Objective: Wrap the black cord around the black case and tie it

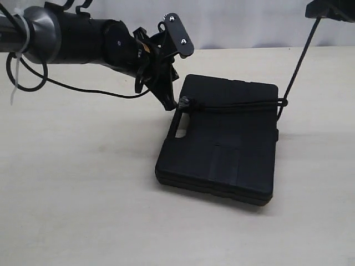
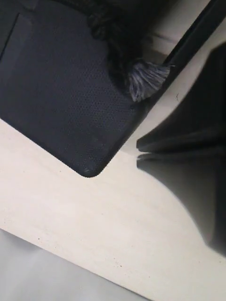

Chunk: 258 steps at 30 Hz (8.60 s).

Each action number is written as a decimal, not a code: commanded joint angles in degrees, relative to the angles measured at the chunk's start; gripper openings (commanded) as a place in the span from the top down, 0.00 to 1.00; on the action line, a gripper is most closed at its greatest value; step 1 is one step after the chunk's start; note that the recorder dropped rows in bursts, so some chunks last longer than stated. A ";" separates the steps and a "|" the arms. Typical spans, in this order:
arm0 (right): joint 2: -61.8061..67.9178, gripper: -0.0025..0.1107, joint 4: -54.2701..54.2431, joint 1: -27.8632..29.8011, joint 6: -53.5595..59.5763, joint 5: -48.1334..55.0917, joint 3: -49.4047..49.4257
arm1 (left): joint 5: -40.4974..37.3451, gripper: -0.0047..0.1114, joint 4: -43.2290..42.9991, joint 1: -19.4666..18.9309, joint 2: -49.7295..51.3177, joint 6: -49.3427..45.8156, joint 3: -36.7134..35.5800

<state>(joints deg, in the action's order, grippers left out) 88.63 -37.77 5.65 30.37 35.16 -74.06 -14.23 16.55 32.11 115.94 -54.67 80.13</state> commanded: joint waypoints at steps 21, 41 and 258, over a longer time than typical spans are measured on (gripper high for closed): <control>-0.46 0.94 -0.32 0.20 1.28 7.54 6.33 | 10.67 0.96 4.08 6.74 1.12 0.57 -0.02; -3.34 0.94 2.71 0.20 1.28 5.17 6.47 | 16.73 0.96 3.56 10.58 6.16 -1.11 -0.02; 19.79 0.94 36.74 -24.46 -33.87 3.27 8.93 | -15.20 0.96 5.20 -3.47 -2.56 3.73 -0.02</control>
<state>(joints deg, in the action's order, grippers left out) 109.07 0.00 -18.50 -5.45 36.67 -63.61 -29.73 21.10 28.70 113.65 -51.05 80.13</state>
